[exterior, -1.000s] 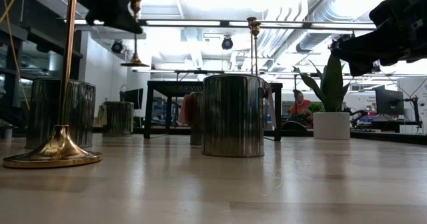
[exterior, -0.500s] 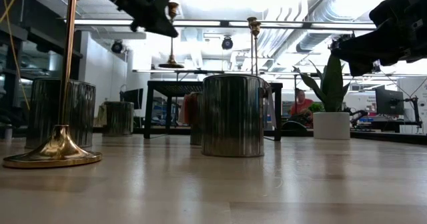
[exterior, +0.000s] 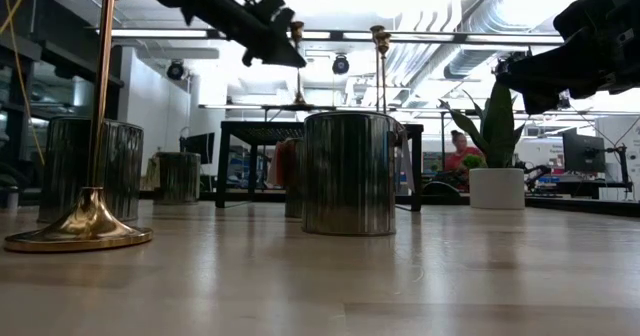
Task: Pick & Place candle stick holders
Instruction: Put the gold candle holder on the shelf
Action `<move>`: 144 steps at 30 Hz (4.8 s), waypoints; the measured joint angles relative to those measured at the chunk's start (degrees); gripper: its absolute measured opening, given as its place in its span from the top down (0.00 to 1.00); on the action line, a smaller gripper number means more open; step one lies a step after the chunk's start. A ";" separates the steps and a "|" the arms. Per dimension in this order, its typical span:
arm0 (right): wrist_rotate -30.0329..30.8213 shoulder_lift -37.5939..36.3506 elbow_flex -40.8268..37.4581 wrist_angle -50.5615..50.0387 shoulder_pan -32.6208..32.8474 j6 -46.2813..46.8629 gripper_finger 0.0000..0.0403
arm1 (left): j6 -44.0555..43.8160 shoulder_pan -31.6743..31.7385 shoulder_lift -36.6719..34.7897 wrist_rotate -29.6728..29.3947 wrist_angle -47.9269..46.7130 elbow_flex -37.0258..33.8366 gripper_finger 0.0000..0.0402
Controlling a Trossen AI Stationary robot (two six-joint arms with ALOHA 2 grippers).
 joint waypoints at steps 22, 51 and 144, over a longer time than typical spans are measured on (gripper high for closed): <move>0.00 0.00 -0.01 0.00 -0.01 -0.01 0.71 | 0.16 2.09 18.81 0.29 1.10 16.93 0.97; 0.01 0.00 -0.01 0.02 -0.01 -0.01 0.71 | 3.45 2.10 23.26 4.96 7.02 17.23 0.97; 0.00 0.00 -0.02 0.02 -0.02 0.01 0.71 | 5.73 6.55 26.15 15.75 -0.97 23.97 0.97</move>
